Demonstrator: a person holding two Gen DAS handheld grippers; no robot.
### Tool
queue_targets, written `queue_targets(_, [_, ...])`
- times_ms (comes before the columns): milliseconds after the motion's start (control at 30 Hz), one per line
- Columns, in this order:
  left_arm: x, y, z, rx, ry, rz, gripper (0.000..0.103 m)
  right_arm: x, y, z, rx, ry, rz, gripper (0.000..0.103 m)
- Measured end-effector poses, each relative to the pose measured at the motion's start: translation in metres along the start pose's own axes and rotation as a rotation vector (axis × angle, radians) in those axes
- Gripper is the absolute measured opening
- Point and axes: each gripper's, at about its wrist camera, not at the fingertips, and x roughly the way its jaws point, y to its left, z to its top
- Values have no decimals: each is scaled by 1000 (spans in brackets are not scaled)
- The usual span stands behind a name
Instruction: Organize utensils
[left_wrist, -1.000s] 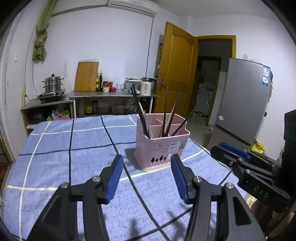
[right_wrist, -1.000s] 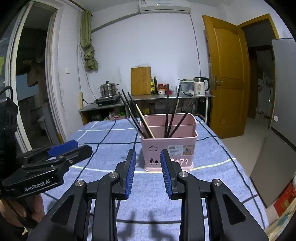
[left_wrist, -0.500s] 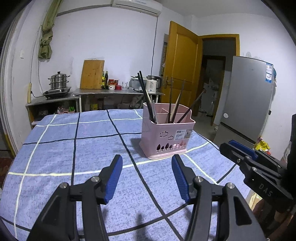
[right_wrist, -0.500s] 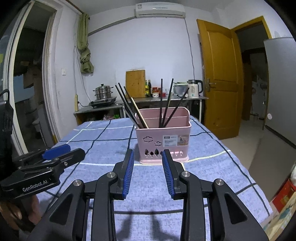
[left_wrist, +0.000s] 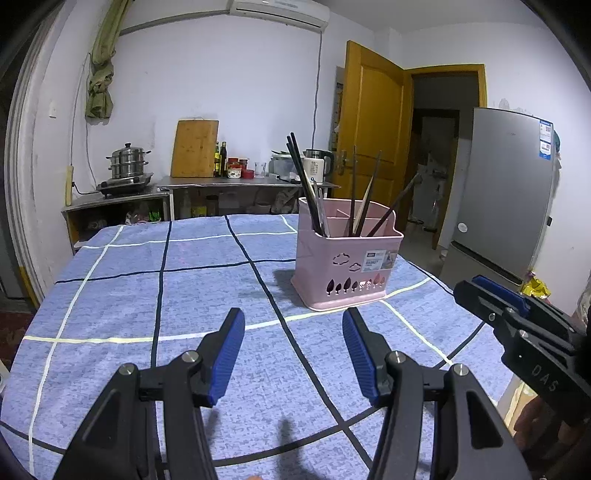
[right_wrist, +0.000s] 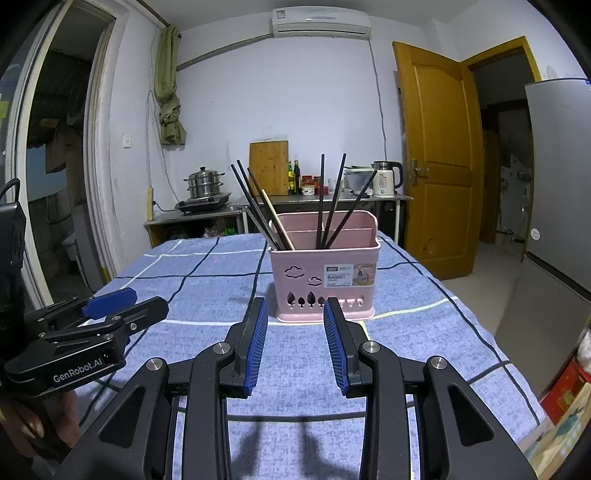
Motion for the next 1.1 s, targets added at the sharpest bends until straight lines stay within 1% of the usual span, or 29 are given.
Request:
queue_targets(333, [-3, -1, 0, 9, -8, 17, 57, 0, 2, 2, 3, 7, 2, 33])
queue_targets(1100, [-7, -2, 2, 17, -13, 28, 58, 0, 8, 3, -5, 17, 6, 33])
